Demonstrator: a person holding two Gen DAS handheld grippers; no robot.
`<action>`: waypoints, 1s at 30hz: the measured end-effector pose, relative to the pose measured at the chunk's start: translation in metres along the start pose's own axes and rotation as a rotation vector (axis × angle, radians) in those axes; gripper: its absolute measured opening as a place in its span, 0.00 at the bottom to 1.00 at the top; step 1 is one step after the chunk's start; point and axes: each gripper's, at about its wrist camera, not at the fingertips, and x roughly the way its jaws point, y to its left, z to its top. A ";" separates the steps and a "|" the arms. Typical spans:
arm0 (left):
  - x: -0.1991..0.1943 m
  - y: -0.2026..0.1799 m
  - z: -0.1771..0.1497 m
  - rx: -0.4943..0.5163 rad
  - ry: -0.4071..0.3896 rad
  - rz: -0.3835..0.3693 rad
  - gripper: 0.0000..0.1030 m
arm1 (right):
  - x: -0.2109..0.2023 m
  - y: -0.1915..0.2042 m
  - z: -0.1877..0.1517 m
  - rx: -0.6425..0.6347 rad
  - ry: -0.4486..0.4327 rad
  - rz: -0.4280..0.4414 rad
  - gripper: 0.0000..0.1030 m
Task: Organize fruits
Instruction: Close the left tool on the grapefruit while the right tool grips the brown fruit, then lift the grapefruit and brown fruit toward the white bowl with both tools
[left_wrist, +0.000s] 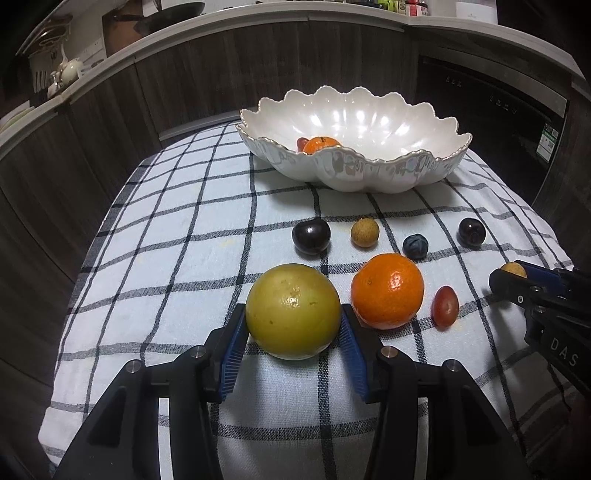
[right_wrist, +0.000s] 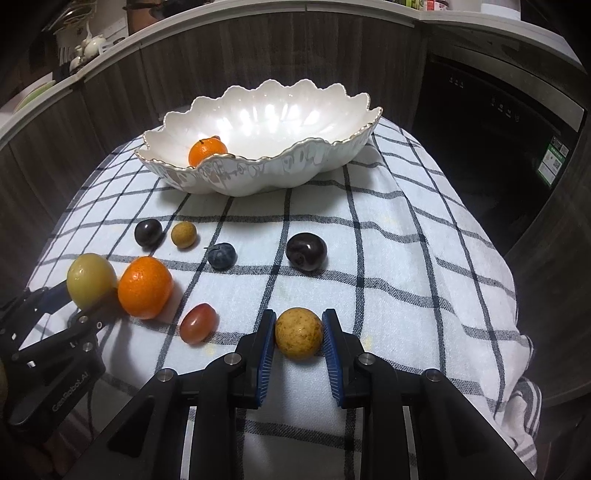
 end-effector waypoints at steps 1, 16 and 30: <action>-0.001 0.000 0.000 0.000 -0.002 0.000 0.46 | -0.001 0.000 0.000 0.000 -0.002 0.000 0.26; -0.016 0.003 0.008 -0.011 -0.036 0.002 0.46 | -0.013 0.002 0.005 -0.009 -0.043 -0.006 0.26; -0.028 -0.002 0.020 -0.011 -0.057 0.003 0.46 | -0.025 0.001 0.017 0.005 -0.077 0.005 0.26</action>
